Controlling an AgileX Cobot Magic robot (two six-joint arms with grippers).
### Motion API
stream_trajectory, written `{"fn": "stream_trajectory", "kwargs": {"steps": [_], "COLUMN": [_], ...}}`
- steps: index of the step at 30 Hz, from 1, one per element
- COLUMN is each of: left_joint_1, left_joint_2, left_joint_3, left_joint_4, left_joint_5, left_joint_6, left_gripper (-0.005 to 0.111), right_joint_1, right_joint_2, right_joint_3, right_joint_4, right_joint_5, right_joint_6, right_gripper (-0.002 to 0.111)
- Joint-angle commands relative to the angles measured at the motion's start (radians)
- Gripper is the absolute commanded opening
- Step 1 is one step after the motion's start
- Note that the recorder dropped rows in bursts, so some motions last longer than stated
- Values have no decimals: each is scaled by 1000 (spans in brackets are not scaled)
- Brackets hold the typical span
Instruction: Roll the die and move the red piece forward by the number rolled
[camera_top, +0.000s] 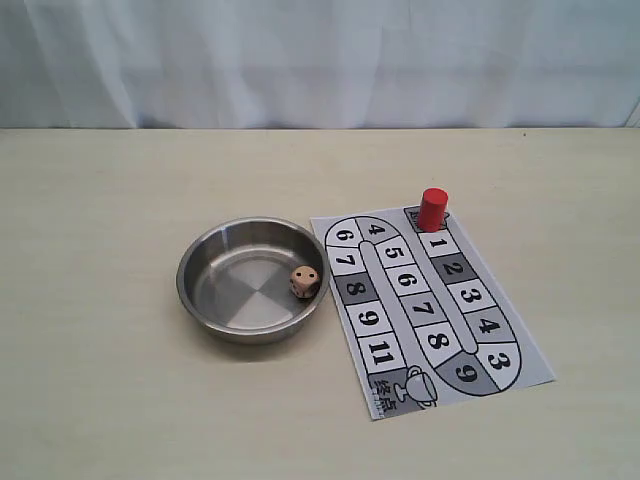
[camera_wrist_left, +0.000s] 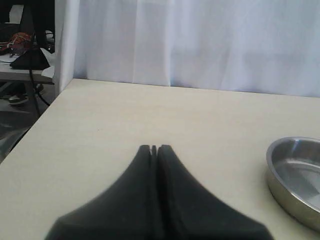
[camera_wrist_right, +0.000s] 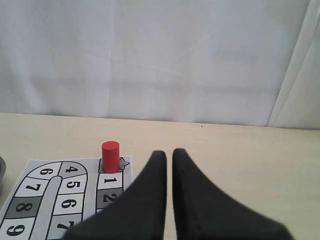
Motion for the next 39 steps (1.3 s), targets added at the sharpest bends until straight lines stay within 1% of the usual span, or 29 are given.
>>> {"fn": "stream_trajectory", "kwargs": {"steps": [1, 7, 12, 15, 16, 19, 24, 26, 35, 39], "left_joint_1": [0, 0, 0, 0, 0, 0, 0, 0, 0, 0], "left_joint_2": [-1, -1, -1, -1, -1, -1, -1, -1, -1, -1], "left_joint_3": [-5, -5, -5, -5, -5, -5, -5, -5, -5, -5], "left_joint_4": [-2, -2, 0, 0, 0, 0, 0, -2, -2, -4], "left_joint_5": [-5, -5, -5, -5, -5, -5, -5, -5, -5, -5], "left_joint_6": [-4, -4, -4, -4, -4, -4, -4, -4, -4, -4], "left_gripper": [0, 0, 0, 0, 0, 0, 0, 0, 0, 0], "right_joint_1": [2, 2, 2, 2, 2, 2, 2, 2, 2, 2], "right_joint_2": [-4, -4, -4, -4, -4, -4, -4, 13, 235, 366], "right_joint_3": [3, 3, 3, 3, 3, -51, -219, -286, -541, -653], "right_joint_4": [-1, -1, 3, 68, 94, 159, 159, 159, 159, 159], "right_joint_5": [-4, -37, -152, -264, -271, -216, -25, 23, 177, 282], "right_joint_6": [2, 2, 2, 12, 21, 31, 31, 31, 27, -29], "right_gripper": [4, 4, 4, 4, 4, 4, 4, 4, 4, 4]}}
